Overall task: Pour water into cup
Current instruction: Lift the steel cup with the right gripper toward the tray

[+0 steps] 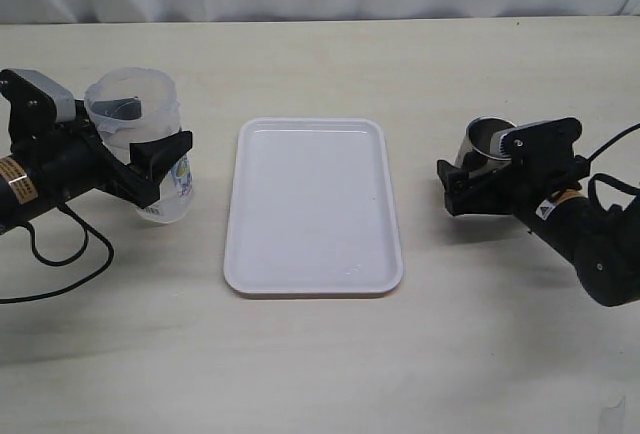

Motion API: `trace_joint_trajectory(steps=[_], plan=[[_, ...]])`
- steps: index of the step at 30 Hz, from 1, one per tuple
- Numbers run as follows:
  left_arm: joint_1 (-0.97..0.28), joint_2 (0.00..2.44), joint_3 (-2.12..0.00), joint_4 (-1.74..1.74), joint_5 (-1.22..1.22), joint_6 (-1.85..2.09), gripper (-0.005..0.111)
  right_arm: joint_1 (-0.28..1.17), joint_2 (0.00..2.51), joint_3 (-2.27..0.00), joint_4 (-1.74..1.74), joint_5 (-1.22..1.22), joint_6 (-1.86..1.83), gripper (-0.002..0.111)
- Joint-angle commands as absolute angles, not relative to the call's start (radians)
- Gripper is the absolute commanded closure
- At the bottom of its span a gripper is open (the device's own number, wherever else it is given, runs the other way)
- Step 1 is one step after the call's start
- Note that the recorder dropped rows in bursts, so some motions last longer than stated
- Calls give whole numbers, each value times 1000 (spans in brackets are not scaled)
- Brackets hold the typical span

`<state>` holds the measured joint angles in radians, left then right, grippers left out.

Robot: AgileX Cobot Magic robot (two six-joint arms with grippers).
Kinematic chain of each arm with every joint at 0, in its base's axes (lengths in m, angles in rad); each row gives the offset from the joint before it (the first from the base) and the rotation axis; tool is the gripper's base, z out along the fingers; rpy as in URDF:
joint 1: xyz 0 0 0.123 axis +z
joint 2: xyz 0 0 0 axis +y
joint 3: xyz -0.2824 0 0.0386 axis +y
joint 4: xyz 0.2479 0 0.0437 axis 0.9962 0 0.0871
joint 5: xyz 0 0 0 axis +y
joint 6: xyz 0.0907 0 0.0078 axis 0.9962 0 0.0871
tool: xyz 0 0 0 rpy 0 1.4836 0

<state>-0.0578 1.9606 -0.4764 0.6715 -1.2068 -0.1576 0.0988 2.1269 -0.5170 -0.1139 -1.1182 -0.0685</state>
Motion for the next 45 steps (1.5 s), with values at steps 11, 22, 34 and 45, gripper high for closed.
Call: trace_joint_trajectory(steps=[11,22,34,45], plan=[[-58,1962,-484,678,-1221,-159,107,95,2186,-548,-117,-1221,-66,-1],[-58,1962,-484,678,-1221,-159,107,95,2186,-558,-117,-1221,-64,-1],[-58,1962,-484,678,-1218,-155,107,95,2186,-558,-144,-1221,-65,-1],[-58,1962,-484,678,-1218,-155,107,95,2186,-558,-166,-1221,-63,-1]])
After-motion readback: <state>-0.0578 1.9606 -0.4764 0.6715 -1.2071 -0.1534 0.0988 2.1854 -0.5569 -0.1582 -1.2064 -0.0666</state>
